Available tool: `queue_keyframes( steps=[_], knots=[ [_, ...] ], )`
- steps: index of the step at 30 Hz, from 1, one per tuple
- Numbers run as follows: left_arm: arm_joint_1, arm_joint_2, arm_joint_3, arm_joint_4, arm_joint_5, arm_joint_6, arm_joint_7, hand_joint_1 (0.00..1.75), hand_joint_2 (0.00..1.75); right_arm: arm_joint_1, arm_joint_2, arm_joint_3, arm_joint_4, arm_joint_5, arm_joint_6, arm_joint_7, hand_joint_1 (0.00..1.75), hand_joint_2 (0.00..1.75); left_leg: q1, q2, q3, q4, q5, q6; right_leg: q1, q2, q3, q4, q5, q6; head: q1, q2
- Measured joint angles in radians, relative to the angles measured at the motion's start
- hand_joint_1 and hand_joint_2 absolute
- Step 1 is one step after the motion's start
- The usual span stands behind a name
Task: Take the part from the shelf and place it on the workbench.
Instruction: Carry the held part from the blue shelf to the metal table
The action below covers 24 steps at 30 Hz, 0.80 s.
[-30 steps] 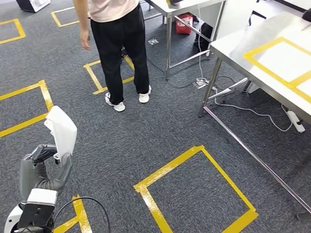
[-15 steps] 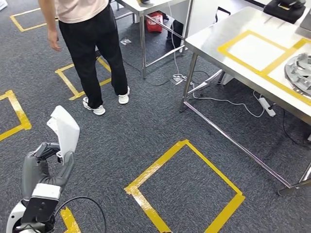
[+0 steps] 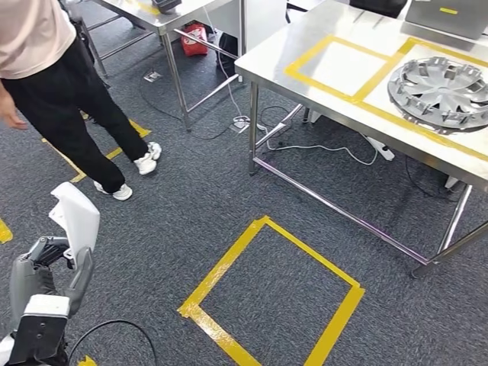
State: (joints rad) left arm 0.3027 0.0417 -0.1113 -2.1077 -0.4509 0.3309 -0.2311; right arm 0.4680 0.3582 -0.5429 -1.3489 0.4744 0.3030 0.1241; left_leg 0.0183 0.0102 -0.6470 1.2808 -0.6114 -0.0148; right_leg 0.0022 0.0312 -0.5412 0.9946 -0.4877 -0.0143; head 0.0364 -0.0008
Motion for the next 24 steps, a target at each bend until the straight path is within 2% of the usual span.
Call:
queue_keyframes(
  steps=[2,3,4,7,9,10,12,13,14,15,16,17,18,19,21,24],
  knots=[
    [-0.001,0.0,0.004,0.0,0.002,0.001,-0.001,1.75,1.75,0.005,0.0,0.0,0.002,0.003,0.01,-0.002,0.0,1.75,0.001,-0.003,0.039,-0.114,0.08,0.001,-0.002,0.014,0.005,0.004,-0.008,0.005,0.0,0.0],
    [-0.003,-0.001,0.004,0.0,0.004,0.002,-0.001,1.75,1.75,0.006,0.0,0.0,0.003,0.004,0.016,-0.002,0.0,1.75,0.001,-0.007,0.061,-0.175,0.103,0.003,0.0,0.02,0.004,0.011,-0.015,0.01,-0.001,0.0],
    [-0.007,-0.001,0.005,0.0,0.006,0.003,0.001,1.75,1.75,0.008,0.0,0.0,0.003,0.004,0.024,-0.002,0.0,1.75,0.001,-0.011,0.076,-0.215,0.114,0.006,0.001,0.024,0.002,0.016,-0.02,0.017,-0.001,0.0],
    [-0.02,-0.004,0.006,0.001,0.011,0.008,0.01,1.75,1.75,0.01,0.0,0.0,0.003,0.003,0.041,0.0,0.0,1.75,-0.001,-0.015,0.083,-0.239,0.107,0.022,0.0,0.028,-0.009,0.022,-0.029,0.033,-0.001,0.0],
    [-0.029,-0.006,0.008,0.001,0.011,0.01,0.013,1.75,1.75,0.01,0.0,0.001,0.002,0.003,0.049,0.0,0.0,1.75,0.001,-0.012,0.086,-0.244,0.109,0.033,-0.002,0.012,-0.022,0.047,-0.046,0.044,0.004,0.0],
    [-0.033,-0.008,0.008,0.001,0.011,0.01,0.014,1.75,1.75,0.009,0.0,0.001,0.002,0.005,0.052,0.0,0.0,1.75,0.002,-0.01,0.087,-0.247,0.109,0.037,-0.003,0.0,-0.041,0.085,-0.067,0.048,0.006,0.0],
    [-0.036,-0.011,0.008,0.002,0.012,0.011,0.016,1.75,1.75,0.006,0.0,0.002,0.002,0.01,0.057,-0.004,0.0,1.75,0.001,-0.004,0.089,-0.247,0.105,0.041,-0.006,-0.019,-0.112,0.209,-0.121,0.056,0.011,0.0],
    [-0.036,-0.011,0.008,0.003,0.012,0.012,0.015,1.75,1.75,0.006,0.0,0.002,0.003,0.014,0.06,-0.006,0.0,1.75,0.001,-0.001,0.09,-0.247,0.102,0.043,-0.008,-0.022,-0.147,0.264,-0.137,0.059,0.011,0.0],
    [-0.036,-0.012,0.008,0.004,0.012,0.012,0.015,1.75,1.75,0.006,0.0,0.001,0.003,0.017,0.062,-0.009,0.0,1.75,0.001,0.002,0.093,-0.246,0.099,0.043,-0.01,-0.023,-0.17,0.293,-0.135,0.061,0.011,0.0],
    [-0.037,-0.013,0.008,0.005,0.012,0.013,0.015,1.75,1.75,0.006,0.0,0.001,0.003,0.02,0.064,-0.012,0.0,1.75,0.001,0.003,0.097,-0.246,0.095,0.042,-0.011,-0.023,-0.175,0.285,-0.114,0.061,0.012,0.0],
    [-0.038,-0.014,0.008,0.007,0.012,0.014,0.015,1.75,1.75,0.006,0.0,0.001,0.004,0.022,0.067,-0.013,0.0,1.75,0.001,0.004,0.104,-0.246,0.09,0.041,-0.012,-0.024,-0.16,0.239,-0.075,0.06,0.012,0.0],
    [-0.04,-0.015,0.008,0.007,0.011,0.014,0.015,1.75,1.75,0.006,0.0,0.0,0.004,0.023,0.07,-0.014,0.0,1.75,0.001,0.004,0.11,-0.247,0.084,0.038,-0.013,-0.028,-0.132,0.17,-0.034,0.058,0.012,0.0],
    [-0.042,-0.016,0.008,0.008,0.011,0.016,0.016,1.75,1.75,0.005,0.0,0.0,0.004,0.025,0.073,-0.015,0.0,1.75,0.0,0.005,0.116,-0.246,0.077,0.033,-0.011,-0.033,-0.103,0.109,-0.006,0.055,0.012,0.0],
    [-0.043,-0.016,0.008,0.009,0.011,0.017,0.016,1.75,1.75,0.005,0.0,-0.001,0.004,0.026,0.075,-0.016,0.0,1.75,-0.001,0.005,0.121,-0.246,0.072,0.028,-0.009,-0.036,-0.08,0.064,0.01,0.052,0.011,0.0],
    [-0.044,-0.016,0.008,0.012,0.011,0.02,0.016,1.75,1.75,0.005,0.0,-0.004,0.005,0.03,0.077,-0.017,0.0,1.75,-0.001,0.005,0.127,-0.248,0.065,0.016,-0.002,-0.036,-0.062,0.042,0.006,0.042,0.011,0.0],
    [-0.047,-0.015,0.008,0.017,0.01,0.021,0.018,1.75,1.75,0.005,0.0,-0.01,0.006,0.035,0.078,-0.022,0.0,1.75,0.005,0.005,0.134,-0.234,0.05,0.0,-0.001,-0.031,-0.045,0.03,0.001,0.022,0.008,0.0]
  ],
)
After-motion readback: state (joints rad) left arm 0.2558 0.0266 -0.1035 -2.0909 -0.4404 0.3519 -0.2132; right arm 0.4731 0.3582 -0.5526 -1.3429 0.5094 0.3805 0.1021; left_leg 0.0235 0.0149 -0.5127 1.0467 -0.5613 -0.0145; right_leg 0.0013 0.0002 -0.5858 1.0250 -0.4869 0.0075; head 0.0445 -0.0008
